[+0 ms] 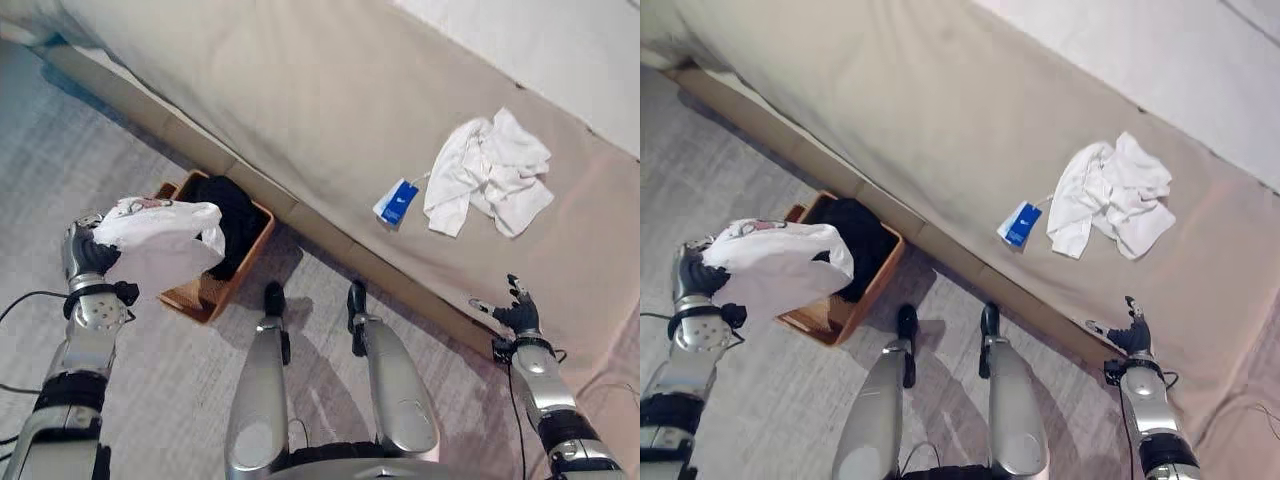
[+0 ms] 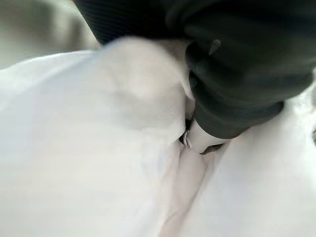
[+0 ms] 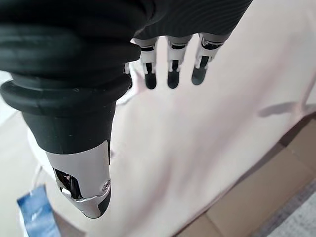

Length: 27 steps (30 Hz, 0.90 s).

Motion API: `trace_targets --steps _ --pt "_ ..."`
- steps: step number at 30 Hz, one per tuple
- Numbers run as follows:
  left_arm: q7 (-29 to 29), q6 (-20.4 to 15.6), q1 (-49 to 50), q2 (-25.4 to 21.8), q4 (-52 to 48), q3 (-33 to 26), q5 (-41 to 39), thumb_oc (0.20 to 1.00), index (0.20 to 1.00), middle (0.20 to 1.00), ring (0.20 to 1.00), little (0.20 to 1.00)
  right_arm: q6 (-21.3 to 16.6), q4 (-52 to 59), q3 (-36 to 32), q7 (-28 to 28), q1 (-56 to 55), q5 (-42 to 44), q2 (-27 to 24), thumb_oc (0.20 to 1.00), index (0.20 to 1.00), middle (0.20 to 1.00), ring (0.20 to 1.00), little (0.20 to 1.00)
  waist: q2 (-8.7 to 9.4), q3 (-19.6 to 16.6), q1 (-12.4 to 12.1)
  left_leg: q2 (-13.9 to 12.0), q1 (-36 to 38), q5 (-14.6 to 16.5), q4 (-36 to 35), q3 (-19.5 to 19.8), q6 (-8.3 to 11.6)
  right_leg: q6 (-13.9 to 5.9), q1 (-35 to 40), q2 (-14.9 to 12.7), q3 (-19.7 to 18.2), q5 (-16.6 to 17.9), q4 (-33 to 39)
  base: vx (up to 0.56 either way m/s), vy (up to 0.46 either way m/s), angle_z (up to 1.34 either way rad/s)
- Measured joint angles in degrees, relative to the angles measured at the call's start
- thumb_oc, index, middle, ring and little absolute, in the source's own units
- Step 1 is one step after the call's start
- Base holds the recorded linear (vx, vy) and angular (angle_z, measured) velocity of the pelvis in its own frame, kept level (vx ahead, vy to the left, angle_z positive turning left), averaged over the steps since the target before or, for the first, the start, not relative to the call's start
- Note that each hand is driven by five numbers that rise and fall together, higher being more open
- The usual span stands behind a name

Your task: Pick up clothes into the bucket

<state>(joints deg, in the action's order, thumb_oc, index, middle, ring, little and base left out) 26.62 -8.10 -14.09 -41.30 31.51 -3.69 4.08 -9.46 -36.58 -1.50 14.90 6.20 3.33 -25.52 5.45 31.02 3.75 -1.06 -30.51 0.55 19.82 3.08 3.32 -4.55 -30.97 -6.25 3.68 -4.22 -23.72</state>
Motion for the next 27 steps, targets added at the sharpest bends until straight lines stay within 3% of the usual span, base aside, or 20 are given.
trace_targets --steps 2,3,6,9,12,18,19,27 --pt "1.07 -0.53 -2.86 -1.43 5.72 2.57 1.27 0.200 0.200 0.200 0.200 0.200 -0.77 0.47 1.78 0.50 -0.19 0.65 -0.45 1.000 1.000 1.000 1.000 1.000 0.57 -0.10 -0.11 -0.09 -1.02 -0.21 0.09 0.09 0.01 0.36 -1.37 0.02 0.07 -0.12 -0.45 -0.05 -0.027 0.06" --pt "1.65 1.19 -1.75 -1.79 3.31 1.56 1.34 0.200 0.200 0.200 0.200 0.200 -1.23 1.93 1.90 0.80 -0.46 0.85 -0.48 1.000 1.000 1.000 1.000 1.000 0.55 -0.10 0.21 -0.23 -2.70 -0.03 0.21 0.44 -0.23 0.59 -2.84 0.10 0.24 -0.30 -0.57 -0.03 -0.007 0.07" --pt "2.48 1.02 0.70 -3.73 -2.77 0.99 1.91 0.200 0.200 0.200 0.200 0.200 -1.97 2.53 2.01 1.14 -1.19 1.29 -0.53 1.000 1.000 1.000 1.000 1.000 0.66 -0.04 0.22 -0.23 -8.44 -0.20 2.11 0.67 -0.26 0.65 -8.59 0.14 0.73 -0.34 -2.68 -0.03 0.015 0.06" --pt "3.16 1.06 -0.32 -4.48 -1.01 0.76 1.90 0.200 0.200 0.200 0.200 0.200 -1.98 1.84 2.21 1.13 -1.06 1.56 -0.58 1.000 1.000 1.000 1.000 1.000 0.73 0.01 0.38 -0.18 -13.44 0.20 6.07 0.98 0.71 1.07 -12.95 0.39 0.58 -0.58 -5.25 0.05 0.041 -0.04" --pt "3.74 1.11 -0.89 -5.40 0.44 0.79 1.80 0.200 0.200 0.200 0.200 0.200 -2.18 1.70 3.84 1.60 -1.03 2.00 -1.69 1.000 1.000 1.000 1.000 1.000 0.94 -0.03 1.11 -0.73 -17.69 3.11 11.47 1.83 0.76 1.16 -16.10 0.92 0.45 -2.16 -8.36 0.04 0.051 -0.08" --pt "5.06 1.11 -4.18 -7.18 2.04 0.72 1.17 0.228 0.228 0.228 0.228 0.228 -2.75 2.71 5.66 2.09 -0.58 3.04 -2.50 1.000 1.000 1.000 1.000 1.000 1.60 -0.11 1.87 -1.33 -26.29 5.23 17.68 1.85 0.61 1.31 -23.52 1.58 0.01 -2.42 -11.80 0.02 0.027 -0.10" --pt "5.08 1.11 -4.43 -7.21 2.10 0.71 1.12 1.000 1.000 1.000 1.000 1.000 -2.75 2.78 6.05 2.09 -0.57 3.03 -2.51 1.000 1.000 1.000 1.000 1.000 1.69 -0.07 1.87 -1.35 -26.72 5.28 17.93 1.83 0.63 1.26 -23.91 1.61 0.00 -2.37 -11.89 0.02 0.009 -0.03" --pt "5.98 1.57 -7.34 -5.34 5.09 0.11 -8.59 1.000 1.000 1.000 1.000 1.000 -2.75 4.07 8.20 2.13 1.46 3.69 -2.20 1.000 1.000 1.000 1.000 1.000 2.41 -0.14 2.37 -1.81 -28.28 5.74 18.60 1.85 0.30 0.74 -24.76 2.22 -0.18 -1.91 -10.69 0.03 0.017 -0.04"
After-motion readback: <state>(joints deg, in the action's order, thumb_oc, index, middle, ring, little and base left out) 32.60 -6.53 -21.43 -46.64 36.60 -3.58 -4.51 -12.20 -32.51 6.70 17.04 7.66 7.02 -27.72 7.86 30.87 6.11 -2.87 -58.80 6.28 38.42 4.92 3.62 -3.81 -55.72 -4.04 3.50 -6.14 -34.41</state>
